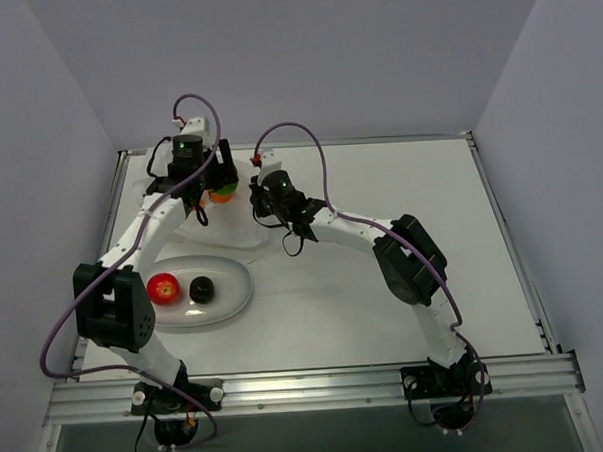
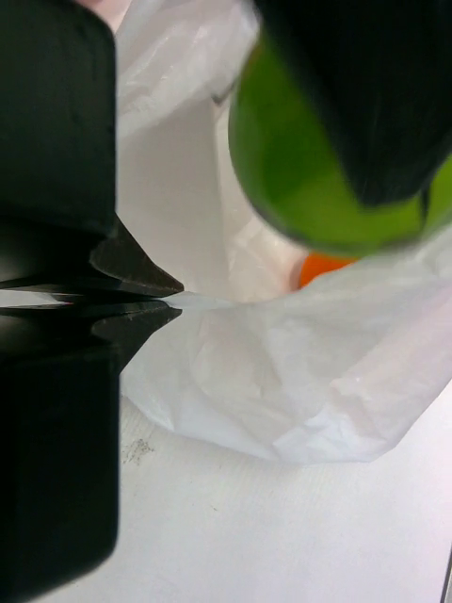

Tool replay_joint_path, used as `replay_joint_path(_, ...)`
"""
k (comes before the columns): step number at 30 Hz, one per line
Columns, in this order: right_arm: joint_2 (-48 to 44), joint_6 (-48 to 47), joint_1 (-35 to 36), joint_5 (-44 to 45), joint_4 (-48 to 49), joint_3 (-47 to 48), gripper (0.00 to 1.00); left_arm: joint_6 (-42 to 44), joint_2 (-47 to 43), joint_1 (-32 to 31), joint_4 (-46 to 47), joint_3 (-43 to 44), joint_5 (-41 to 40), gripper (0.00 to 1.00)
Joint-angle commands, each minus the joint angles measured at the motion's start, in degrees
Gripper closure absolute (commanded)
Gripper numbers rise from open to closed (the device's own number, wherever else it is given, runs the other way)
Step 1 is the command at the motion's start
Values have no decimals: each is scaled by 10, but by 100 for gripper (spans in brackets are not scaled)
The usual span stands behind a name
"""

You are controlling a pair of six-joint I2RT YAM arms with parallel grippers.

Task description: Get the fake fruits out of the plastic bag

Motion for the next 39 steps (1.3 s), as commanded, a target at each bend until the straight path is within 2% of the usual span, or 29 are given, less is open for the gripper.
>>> replay_joint_path(1,-29,13,-6,-3,30,-2,100,-23,-70,6,7,-22,-21,61)
replay_joint_path(11,-34,20,-6,-14,37,-8,100,-117,-307,8,-67,-217,-77,61)
replay_joint_path(14,-36,20,-6,-15,39,-12,100,-150,-349,2,-69,-286,-50,61)
replay_joint_path(17,-36,21,-7,-15,39,-10,100,-171,-364,-33,-71,-330,-46,61)
replay_joint_path(20,-34,20,-7,-15,34,-6,100,-187,-370,-67,-76,-366,-75,61)
replay_joint_path(26,-33,20,-4,-15,32,-1,100,-191,-342,-93,-73,-389,-109,60)
replay_joint_path(29,-34,19,-4,-14,31,-2,100,-182,-322,-114,-93,-379,-152,54)
replay_joint_path(33,-36,17,-4,-13,31,-3,100,-185,-316,-123,-111,-375,-185,31)
replay_joint_path(34,-37,16,-4,-14,30,-4,100,-184,-319,-124,-109,-369,-187,20)
replay_joint_path(35,-38,16,-4,-14,30,-4,100,-179,-323,-124,-110,-363,-193,16)
replay_joint_path(39,-39,15,-4,-14,30,-6,100,-158,-309,-120,-118,-294,-192,15)
